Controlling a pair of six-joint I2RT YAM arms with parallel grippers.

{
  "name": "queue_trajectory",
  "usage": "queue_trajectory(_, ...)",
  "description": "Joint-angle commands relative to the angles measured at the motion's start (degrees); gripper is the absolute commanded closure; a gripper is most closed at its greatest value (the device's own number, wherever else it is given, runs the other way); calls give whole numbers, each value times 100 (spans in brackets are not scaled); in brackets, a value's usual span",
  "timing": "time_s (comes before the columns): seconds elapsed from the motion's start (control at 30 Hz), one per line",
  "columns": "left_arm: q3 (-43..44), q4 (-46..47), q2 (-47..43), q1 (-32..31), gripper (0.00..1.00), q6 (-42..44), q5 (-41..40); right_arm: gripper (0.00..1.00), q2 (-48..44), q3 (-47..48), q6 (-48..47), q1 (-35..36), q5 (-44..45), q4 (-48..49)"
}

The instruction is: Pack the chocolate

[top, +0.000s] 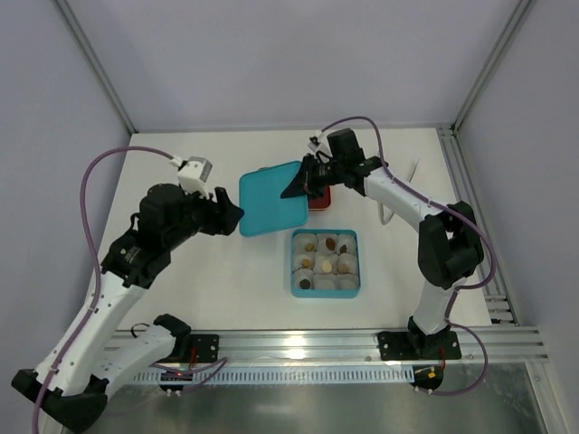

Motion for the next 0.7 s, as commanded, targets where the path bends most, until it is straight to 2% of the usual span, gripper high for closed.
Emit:
queue_trajectory(0.0,224,603,-94,-1517,36,759,-2458,96,-541,479,17,-30,175,-639)
queue_trajectory(0.07,242,770,-15,-2329,37,1101,-3254,96,-611,523,8,-65,298,-833)
queue_trajectory(0.1,268,945,142,-3125,36,1269,-4267,96,-646,585,-44,-74,395,-1060)
queue_trajectory(0.17,268,1253,361,-3982,35,2013,-5353,96,-664,638,-36,-100,448,-1264)
queue_trajectory(0.23,172,1744,539,-4633,30,2701,-6023,96,-673,725,16,-144,475,-1493)
queue_trajectory(0.27,-3,2365,626,-5114,30,3034,-6522,96,-717,734,52,-162,492,-1528)
queue_trajectory(0.3,-100,2693,732,-5337,29,3716,-6684,96,-743,752,96,-197,527,-1546)
queue_trajectory(0.37,-381,3412,785,-5662,27,4178,-6791,96,-813,813,192,-223,589,-1607)
queue_trajectory(0.47,-950,4231,716,-5769,26,5083,-6668,96,-831,963,324,-232,668,-1757)
queue_trajectory(0.5,-1119,4774,576,-5778,25,5277,-6433,96,-849,1024,342,-232,686,-1835)
queue_trajectory(0.6,-1699,5584,277,-5778,23,5779,-5871,96,-910,1165,395,-232,834,-2090)
queue_trajectory(0.67,-1990,5850,223,-5778,23,6016,-5675,96,-963,1191,439,-232,914,-2161)
